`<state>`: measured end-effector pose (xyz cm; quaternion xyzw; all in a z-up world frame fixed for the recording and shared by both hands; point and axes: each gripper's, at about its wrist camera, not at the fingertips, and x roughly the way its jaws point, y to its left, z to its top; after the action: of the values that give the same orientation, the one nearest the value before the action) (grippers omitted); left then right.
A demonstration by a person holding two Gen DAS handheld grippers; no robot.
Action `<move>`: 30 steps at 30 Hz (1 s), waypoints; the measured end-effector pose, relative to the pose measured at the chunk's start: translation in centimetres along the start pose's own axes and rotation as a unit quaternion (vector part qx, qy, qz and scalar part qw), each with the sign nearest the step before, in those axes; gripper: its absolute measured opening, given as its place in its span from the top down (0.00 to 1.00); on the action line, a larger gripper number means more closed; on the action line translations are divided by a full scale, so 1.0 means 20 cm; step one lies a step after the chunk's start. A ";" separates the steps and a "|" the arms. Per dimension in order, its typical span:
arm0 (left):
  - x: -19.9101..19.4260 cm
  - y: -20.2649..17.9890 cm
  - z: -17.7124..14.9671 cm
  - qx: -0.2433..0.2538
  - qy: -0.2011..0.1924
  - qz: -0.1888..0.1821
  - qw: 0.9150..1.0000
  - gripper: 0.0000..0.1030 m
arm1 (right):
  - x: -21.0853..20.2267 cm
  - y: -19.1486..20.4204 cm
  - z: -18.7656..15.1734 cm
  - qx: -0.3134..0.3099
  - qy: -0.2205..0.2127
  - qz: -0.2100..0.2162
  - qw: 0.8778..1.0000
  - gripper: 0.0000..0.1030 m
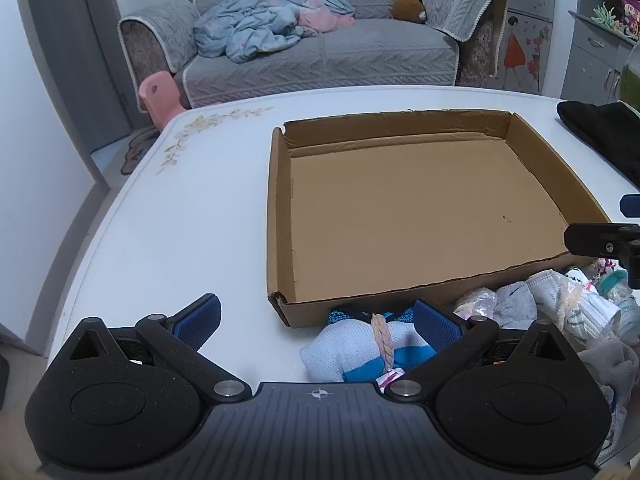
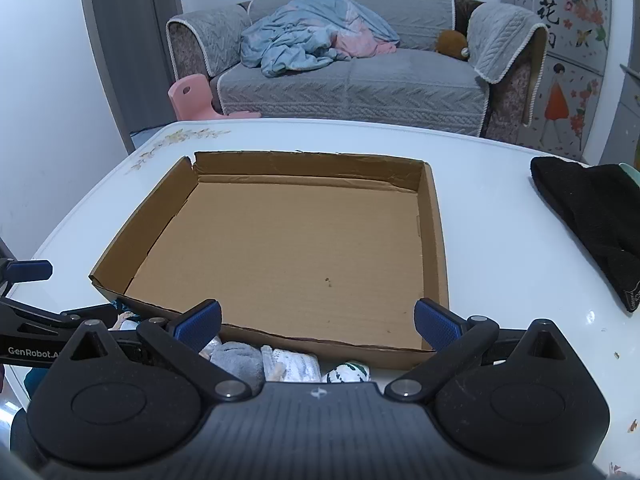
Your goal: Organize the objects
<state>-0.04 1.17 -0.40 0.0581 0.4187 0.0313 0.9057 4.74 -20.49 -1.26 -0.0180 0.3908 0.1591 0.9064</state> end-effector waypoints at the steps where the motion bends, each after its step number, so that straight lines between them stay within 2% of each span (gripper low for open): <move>1: 0.00 0.00 0.00 0.000 0.000 0.000 1.000 0.01 | 0.00 0.00 0.00 -0.001 0.001 0.000 1.000 0.00; 30: 0.00 -0.01 0.00 0.006 0.004 -0.006 1.000 0.01 | -0.01 0.01 0.00 -0.007 0.003 0.004 1.000 0.00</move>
<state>0.00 0.93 -0.33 0.0604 0.4227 0.0236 0.9039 4.48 -20.28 -1.06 -0.0231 0.3925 0.1650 0.9045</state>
